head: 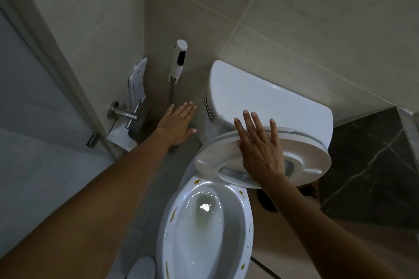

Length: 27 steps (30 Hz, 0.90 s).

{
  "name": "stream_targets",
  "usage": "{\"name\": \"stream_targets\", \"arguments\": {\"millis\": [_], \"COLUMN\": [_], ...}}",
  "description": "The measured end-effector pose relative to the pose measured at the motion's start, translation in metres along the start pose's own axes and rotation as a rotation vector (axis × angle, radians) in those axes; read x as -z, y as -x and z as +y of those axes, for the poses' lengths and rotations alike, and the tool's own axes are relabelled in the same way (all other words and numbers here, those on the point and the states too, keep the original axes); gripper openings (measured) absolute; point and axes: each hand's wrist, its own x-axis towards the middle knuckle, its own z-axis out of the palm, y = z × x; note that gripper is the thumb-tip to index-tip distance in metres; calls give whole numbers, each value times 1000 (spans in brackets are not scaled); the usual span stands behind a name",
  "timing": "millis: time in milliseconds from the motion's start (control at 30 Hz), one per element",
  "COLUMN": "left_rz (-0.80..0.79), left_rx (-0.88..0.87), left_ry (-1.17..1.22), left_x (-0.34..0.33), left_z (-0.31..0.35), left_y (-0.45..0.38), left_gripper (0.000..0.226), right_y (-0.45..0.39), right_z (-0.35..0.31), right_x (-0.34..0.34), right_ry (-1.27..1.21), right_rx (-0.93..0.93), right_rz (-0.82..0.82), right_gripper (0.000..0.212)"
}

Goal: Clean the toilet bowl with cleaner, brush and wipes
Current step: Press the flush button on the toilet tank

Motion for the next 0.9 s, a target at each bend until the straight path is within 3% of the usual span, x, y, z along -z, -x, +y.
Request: {"name": "stream_targets", "arguments": {"millis": [667, 900], "left_rz": [-43, -85], "left_rx": [-70, -48], "left_ry": [-51, 68], "left_x": [-16, -22], "left_z": [18, 17], "left_y": [-57, -61], "left_gripper": [70, 72], "right_y": [-1, -2], "right_z": [2, 1], "right_x": [-7, -8], "right_ry": [38, 44], "right_rx": [0, -2], "right_rz": [119, 118], "right_gripper": [53, 54]}}
